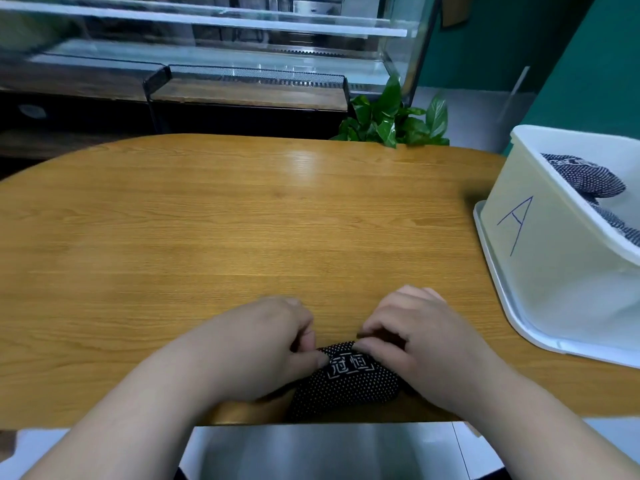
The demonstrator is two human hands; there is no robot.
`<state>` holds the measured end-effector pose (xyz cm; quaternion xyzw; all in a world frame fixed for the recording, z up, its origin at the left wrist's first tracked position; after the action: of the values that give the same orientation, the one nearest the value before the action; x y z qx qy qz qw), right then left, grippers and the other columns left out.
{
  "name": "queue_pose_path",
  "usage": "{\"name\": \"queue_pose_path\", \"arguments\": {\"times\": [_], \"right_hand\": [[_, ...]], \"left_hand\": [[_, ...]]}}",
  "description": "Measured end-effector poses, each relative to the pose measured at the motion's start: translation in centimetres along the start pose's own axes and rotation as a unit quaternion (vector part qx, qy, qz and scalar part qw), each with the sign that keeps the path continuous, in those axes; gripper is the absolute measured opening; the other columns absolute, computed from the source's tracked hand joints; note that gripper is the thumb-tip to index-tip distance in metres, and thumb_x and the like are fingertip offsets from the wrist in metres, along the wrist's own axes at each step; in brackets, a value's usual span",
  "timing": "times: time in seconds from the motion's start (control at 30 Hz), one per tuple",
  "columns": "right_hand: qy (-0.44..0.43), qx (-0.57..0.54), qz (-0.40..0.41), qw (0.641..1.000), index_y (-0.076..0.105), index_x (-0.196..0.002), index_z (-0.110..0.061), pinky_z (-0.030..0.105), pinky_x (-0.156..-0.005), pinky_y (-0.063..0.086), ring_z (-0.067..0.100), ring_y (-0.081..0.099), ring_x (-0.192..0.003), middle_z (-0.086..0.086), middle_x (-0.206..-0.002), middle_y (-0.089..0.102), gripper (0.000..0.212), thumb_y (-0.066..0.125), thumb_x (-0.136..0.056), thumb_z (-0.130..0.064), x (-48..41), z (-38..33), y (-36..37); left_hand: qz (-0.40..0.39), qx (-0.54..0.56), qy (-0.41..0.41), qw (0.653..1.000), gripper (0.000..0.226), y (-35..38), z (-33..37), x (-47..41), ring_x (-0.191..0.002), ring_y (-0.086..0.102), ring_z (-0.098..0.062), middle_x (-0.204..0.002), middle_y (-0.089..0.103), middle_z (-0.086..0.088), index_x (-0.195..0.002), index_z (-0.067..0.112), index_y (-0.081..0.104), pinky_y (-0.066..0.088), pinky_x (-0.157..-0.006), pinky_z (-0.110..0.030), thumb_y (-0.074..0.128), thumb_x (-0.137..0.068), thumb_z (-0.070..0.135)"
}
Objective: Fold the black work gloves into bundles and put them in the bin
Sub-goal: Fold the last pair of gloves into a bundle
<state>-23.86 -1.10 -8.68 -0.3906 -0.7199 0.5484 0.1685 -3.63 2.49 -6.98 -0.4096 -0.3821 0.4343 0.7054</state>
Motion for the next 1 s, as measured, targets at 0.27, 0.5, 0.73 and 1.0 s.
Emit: {"name": "queue_pose_path", "arguments": {"times": [0.27,0.5,0.73,1.0], "right_hand": [[0.026,-0.021,-0.031,0.999,0.07,-0.097,-0.037,0.028,-0.089,0.04,-0.002,0.047,-0.095,-0.026,-0.09,0.058,0.048,0.036,-0.089,-0.071,0.7,0.3,0.0],[0.122,-0.277,-0.032,0.953,0.073,-0.101,-0.043,0.026,-0.087,0.049,-0.002,0.063,-0.098,-0.025,-0.098,0.07,0.014,0.062,-0.097,-0.036,1.6,0.5,-1.0],[0.163,-0.475,0.06,0.863,0.073,-0.082,-0.019,0.023,-0.066,0.046,0.011,0.061,-0.072,0.001,-0.075,0.068,0.009,0.067,-0.076,-0.023,4.6,-1.2,-4.2],[0.138,-0.494,0.163,0.843,0.073,-0.076,-0.017,0.017,-0.06,0.043,0.011,0.054,-0.065,0.002,-0.067,0.061,0.008,0.069,-0.069,-0.017,7.9,-1.8,-13.5]], "left_hand": [[0.045,0.122,-0.03,0.991,0.024,-0.1,0.0,0.8,-0.061,0.053,0.002,-0.069,0.061,0.024,-0.078,0.024,0.062,0.038,-0.057,-0.012,0.074,-0.082,0.043],[0.103,0.329,-0.036,0.938,0.015,0.4,-0.2,1.2,-0.061,0.05,-0.001,-0.063,0.06,0.013,-0.079,0.029,0.067,0.041,-0.061,-0.019,0.082,-0.079,0.027],[0.078,0.45,0.033,0.889,0.013,-0.8,3.0,1.0,-0.063,0.049,-0.005,-0.064,0.058,0.007,-0.075,0.02,0.068,0.041,-0.06,-0.014,0.079,-0.068,0.022],[0.028,0.483,0.112,0.868,0.014,-6.7,10.5,-0.2,-0.07,0.056,-0.01,-0.074,0.064,-0.002,-0.076,0.019,0.074,0.047,-0.063,-0.016,0.077,-0.067,0.009]]}}
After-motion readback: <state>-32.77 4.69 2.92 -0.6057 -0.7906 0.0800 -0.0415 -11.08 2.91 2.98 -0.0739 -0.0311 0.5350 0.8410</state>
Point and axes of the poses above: each hand's wrist, its own x-axis away from the middle knuckle, its own y-axis out of the palm, z = x × y, the point moved 3 cm from there along -x, towards the middle knuckle
